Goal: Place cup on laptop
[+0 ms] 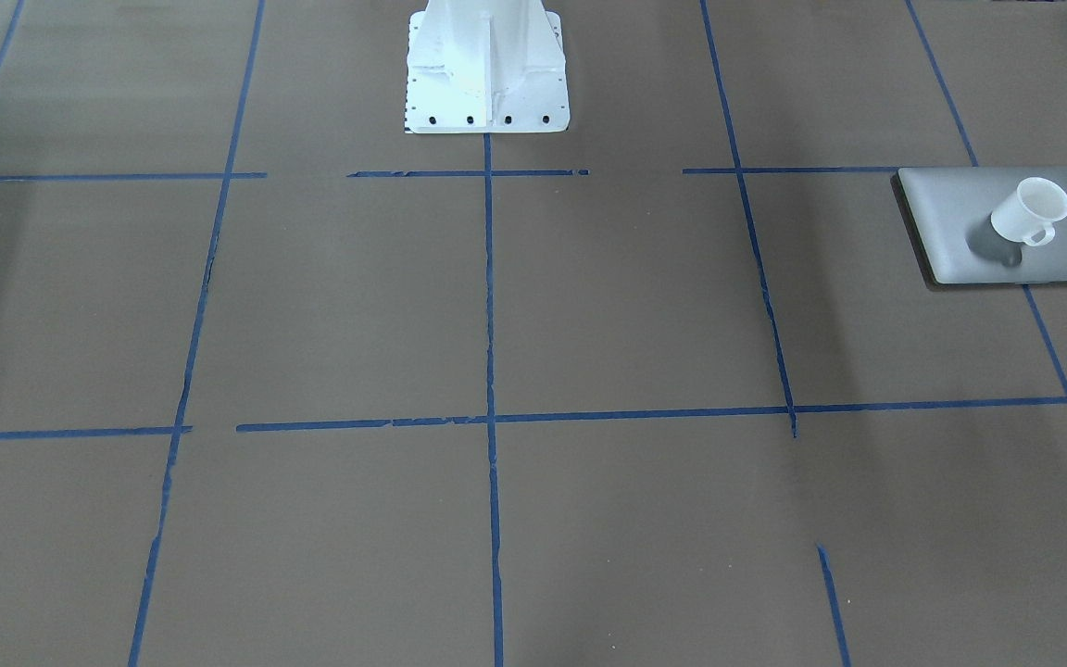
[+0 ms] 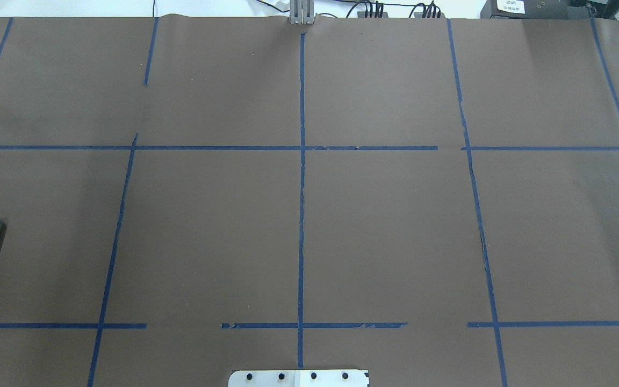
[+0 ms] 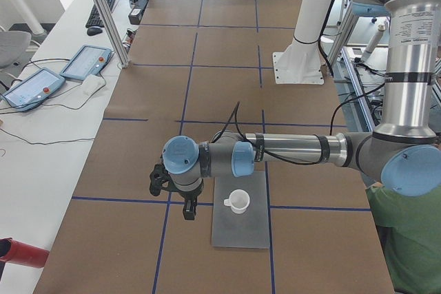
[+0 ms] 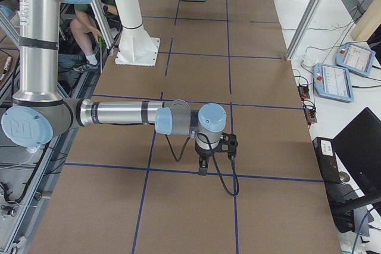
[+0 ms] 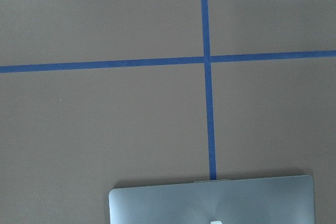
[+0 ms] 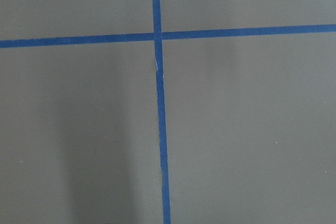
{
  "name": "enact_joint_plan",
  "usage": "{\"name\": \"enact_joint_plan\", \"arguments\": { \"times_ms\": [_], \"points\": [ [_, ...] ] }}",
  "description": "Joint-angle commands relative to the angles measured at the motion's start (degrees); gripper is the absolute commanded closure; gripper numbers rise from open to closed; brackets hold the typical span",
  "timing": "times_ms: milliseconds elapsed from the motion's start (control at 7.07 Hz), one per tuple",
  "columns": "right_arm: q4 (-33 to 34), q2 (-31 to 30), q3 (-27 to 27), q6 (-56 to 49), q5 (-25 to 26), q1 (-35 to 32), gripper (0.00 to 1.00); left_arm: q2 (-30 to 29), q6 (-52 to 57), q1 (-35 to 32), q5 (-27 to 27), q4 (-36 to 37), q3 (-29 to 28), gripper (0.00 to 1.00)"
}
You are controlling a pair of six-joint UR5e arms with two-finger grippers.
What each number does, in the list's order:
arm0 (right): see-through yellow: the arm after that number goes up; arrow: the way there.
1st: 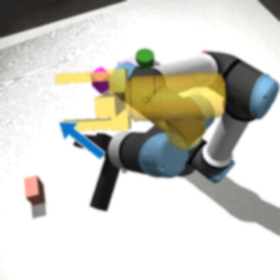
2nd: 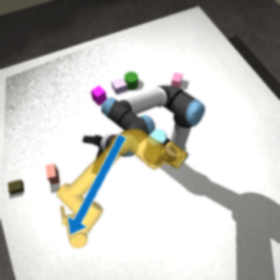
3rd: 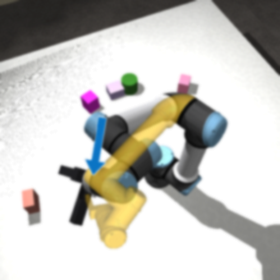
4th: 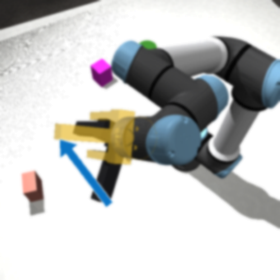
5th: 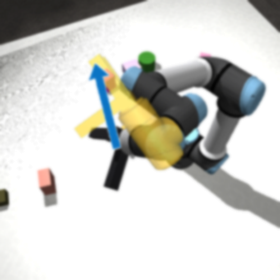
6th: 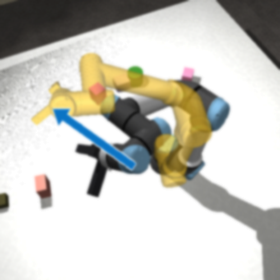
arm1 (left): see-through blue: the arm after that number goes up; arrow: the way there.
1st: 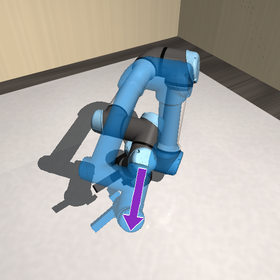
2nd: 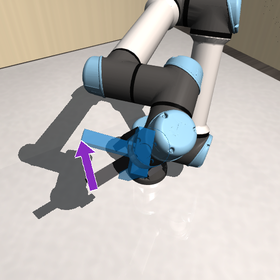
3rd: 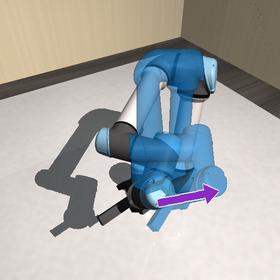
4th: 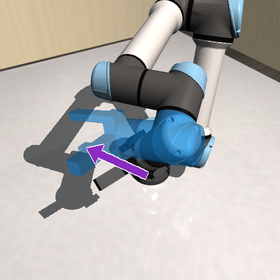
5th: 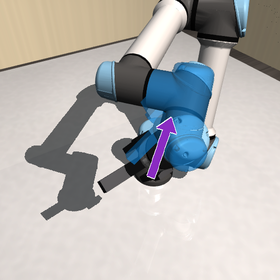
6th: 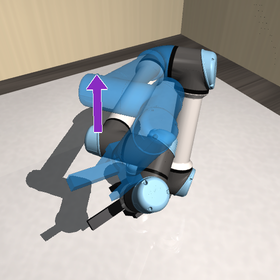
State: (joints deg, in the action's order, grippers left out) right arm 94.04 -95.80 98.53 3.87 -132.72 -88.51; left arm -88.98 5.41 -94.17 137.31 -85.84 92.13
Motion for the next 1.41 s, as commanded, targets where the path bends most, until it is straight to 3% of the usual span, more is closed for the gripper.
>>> {"name": "enact_joint_plan", "arguments": {
  "times_ms": [0, 566, 1273],
  "points": [
    [0.0, 0.0, 0.0, 0.0, 0.0, 0.0, 0.00, 0.0, -1.9, 0.1, 0.2, -0.7, -0.2, 0.00],
    [0.0, 0.0, 0.0, 0.0, 0.0, 0.0, 0.00, 0.2, -8.3, 3.7, -0.2, -3.9, -0.6, 0.00],
    [0.0, 0.0, 0.0, 0.0, 0.0, 0.0, 0.00, 1.1, -8.5, 3.6, -0.3, -4.5, -0.8, 0.00]
  ]
}}
